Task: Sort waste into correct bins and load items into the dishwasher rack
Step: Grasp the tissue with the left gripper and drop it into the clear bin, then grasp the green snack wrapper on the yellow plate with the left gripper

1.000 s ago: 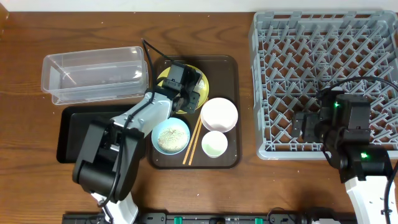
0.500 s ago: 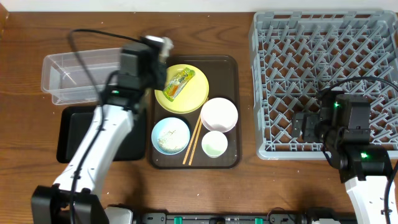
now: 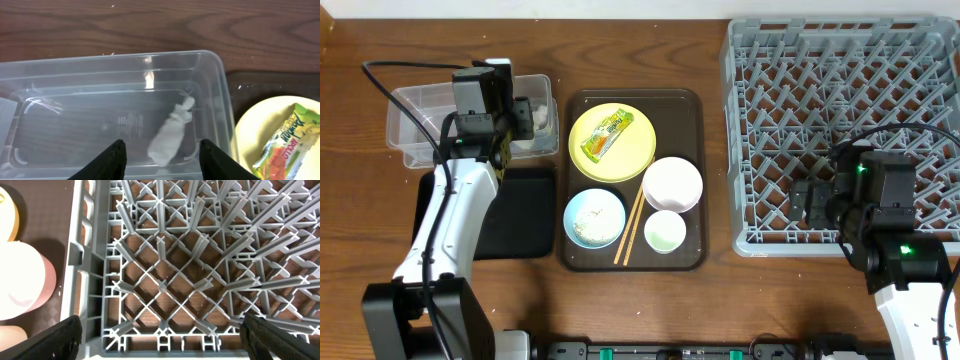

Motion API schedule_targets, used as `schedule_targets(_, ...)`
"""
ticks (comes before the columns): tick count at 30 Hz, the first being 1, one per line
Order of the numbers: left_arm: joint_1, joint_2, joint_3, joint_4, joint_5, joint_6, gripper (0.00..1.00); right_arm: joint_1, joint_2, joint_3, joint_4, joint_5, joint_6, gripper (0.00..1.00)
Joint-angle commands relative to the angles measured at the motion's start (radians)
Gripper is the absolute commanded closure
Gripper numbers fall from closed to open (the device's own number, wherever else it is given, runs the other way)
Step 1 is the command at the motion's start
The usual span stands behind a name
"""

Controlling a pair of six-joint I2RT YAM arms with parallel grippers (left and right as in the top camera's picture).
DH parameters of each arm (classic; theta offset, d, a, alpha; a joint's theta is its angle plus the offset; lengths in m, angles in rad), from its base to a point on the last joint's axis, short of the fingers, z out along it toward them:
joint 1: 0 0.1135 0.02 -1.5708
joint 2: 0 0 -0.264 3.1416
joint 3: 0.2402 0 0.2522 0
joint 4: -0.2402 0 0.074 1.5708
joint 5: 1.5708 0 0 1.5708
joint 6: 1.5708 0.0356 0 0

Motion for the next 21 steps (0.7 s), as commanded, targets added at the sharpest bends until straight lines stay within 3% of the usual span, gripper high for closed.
schedule_targets(1, -0.038, -0.022, 0.013, 0.000, 0.077, 0.000, 0.46, -0.008, -0.002, 0.021, 0.003, -0.005, 0.006, 0.01)
schedule_targets(4, -0.098, -0.018, 0.013, -0.004, 0.153, 0.032, 0.36, -0.008, -0.002, 0.021, 0.003, -0.006, 0.006, 0.01)
schedule_targets(9, -0.200, 0.037, 0.013, -0.010, 0.148, 0.116, 0.26, -0.008, -0.002, 0.021, 0.002, -0.006, 0.006, 0.01)
schedule_targets(21, -0.235, 0.270, 0.013, 0.019, 0.149, 0.119, 0.21, -0.008, -0.002, 0.021, 0.002, -0.006, 0.006, 0.01)
